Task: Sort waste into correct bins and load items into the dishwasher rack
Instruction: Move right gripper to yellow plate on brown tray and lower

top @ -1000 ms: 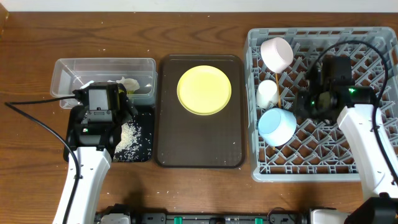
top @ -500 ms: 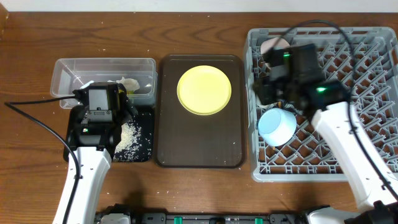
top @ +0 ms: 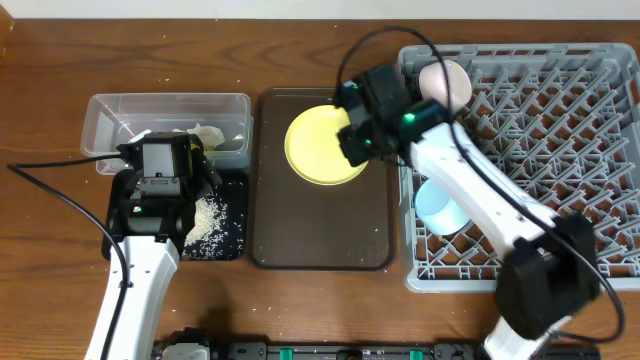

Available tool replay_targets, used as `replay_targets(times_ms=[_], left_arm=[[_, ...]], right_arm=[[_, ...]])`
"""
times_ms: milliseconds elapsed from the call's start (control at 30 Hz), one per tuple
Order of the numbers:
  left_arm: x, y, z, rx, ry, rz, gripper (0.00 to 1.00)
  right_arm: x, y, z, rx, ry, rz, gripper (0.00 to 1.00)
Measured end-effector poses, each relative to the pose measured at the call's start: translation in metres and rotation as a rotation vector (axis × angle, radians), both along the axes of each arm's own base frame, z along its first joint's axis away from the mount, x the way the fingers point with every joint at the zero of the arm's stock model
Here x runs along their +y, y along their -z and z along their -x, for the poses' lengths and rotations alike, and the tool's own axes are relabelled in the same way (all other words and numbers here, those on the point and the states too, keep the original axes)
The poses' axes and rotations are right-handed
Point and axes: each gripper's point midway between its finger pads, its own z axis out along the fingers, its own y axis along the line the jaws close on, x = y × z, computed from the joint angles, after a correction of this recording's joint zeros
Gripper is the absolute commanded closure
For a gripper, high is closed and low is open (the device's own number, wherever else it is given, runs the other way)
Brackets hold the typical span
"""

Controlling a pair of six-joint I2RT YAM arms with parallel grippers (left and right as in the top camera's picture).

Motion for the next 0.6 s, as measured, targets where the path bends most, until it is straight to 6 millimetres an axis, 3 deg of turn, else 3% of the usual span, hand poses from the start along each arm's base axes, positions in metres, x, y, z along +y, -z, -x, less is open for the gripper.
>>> replay_targets(times_ms=[133,300,600], left_arm=[[0.000,0.000,0.000,0.000,0.000,0.000,0.02],[0.000,0.000,0.000,0.000,0.000,0.000,0.02],[0.000,0.000,0.000,0.000,0.000,0.000,0.02]], right_arm=[[0.029,0.011,-0.006,-0.038,-0.046,-0.021,0.99],[0.054,0.032,-0.002,-0.048,-0.089,-0.004,0.99],[0.063,0.095,0.010,0.000,-0.109,0.125,0.99]])
